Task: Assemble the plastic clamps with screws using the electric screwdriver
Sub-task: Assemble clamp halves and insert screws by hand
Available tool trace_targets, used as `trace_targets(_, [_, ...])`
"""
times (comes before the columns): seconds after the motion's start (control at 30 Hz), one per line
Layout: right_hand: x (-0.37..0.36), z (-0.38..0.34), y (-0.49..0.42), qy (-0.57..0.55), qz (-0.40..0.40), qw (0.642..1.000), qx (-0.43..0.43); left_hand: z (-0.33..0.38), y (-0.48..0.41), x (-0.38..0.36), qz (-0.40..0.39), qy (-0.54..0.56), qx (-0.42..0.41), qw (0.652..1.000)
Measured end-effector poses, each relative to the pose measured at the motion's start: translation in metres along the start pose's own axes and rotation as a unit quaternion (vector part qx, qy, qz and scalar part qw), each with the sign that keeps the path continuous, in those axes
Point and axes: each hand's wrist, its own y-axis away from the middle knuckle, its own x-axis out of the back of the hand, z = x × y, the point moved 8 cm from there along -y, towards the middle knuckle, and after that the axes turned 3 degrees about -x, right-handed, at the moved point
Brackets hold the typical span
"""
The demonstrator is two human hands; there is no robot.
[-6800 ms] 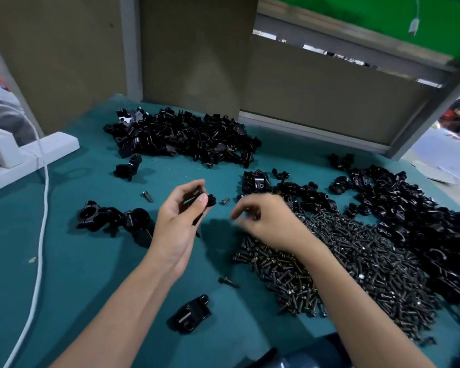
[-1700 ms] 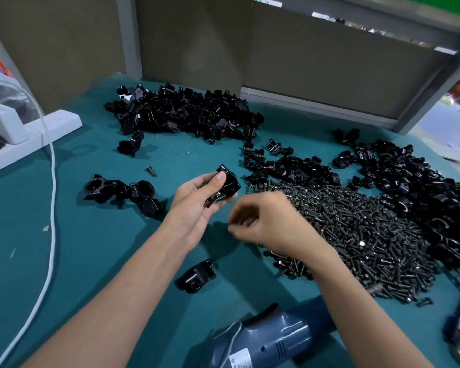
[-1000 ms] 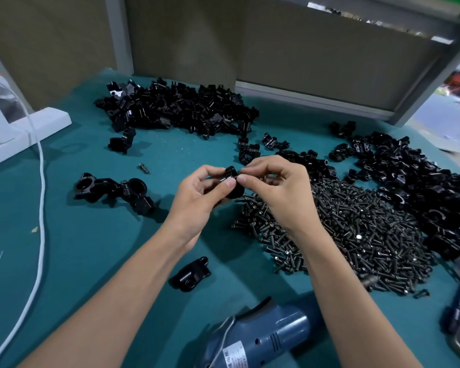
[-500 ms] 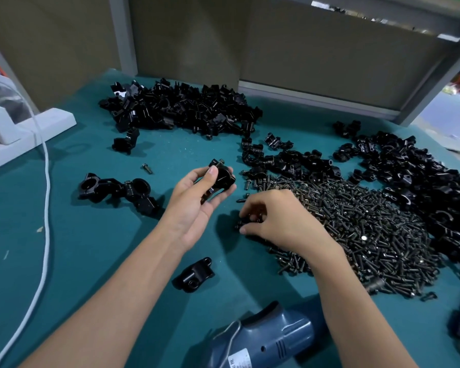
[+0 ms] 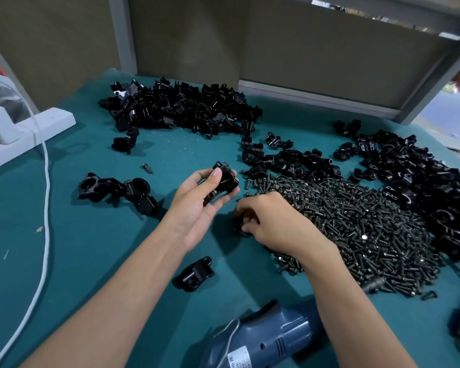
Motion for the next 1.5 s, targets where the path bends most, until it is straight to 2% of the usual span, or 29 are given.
trace_targets(0.1, [0.002,-0.001,0.001,0.014,0.015,1.0,0.009,-0.001,0.001,0.0,-0.001,0.0,0.002,1.0])
trace_targets(0.17, [0.02,0.0,0.005,-0.088,0.084,0.993,0.004,-0.002,0.001,0.0,0.0,0.001,0.006,1.0])
trace_targets(0.2, [0.033,0.004,0.009,-0.171,0.141,0.975,-0.004,-0.003,0.001,-0.001,-0.004,0.004,0.011,1.0])
trace_targets(0.27, [0.056,0.018,0.02,-0.361,0.24,0.901,-0.019,-0.004,0.003,-0.006,-0.019,0.01,0.025,0.999])
trace_targets(0.33, [0.063,0.026,0.025,-0.487,0.266,0.832,-0.02,-0.005,0.005,-0.011,-0.038,0.007,0.036,0.999])
trace_targets(0.37, [0.062,0.026,0.024,-0.507,0.262,0.821,-0.019,-0.006,0.007,-0.014,-0.05,0.003,0.04,0.998])
trace_targets(0.5, [0.057,0.021,0.02,-0.452,0.25,0.856,-0.015,-0.006,0.012,-0.023,-0.086,0.019,0.053,0.995])
trace_targets(0.7, [0.058,0.015,0.019,-0.346,0.258,0.902,0.012,-0.005,0.013,-0.021,-0.065,0.038,0.052,0.996])
trace_targets(1.1, [0.056,0.007,0.021,-0.254,0.266,0.929,0.039,-0.005,0.012,-0.017,-0.065,0.006,0.051,0.997])
trace_targets(1.37, [0.056,0.007,0.02,-0.246,0.259,0.933,0.037,-0.004,0.013,-0.017,-0.07,-0.024,0.051,0.996])
trace_targets(1.5, [0.057,0.008,0.022,-0.308,0.268,0.912,0.031,-0.002,0.014,-0.019,-0.084,-0.014,0.048,0.995])
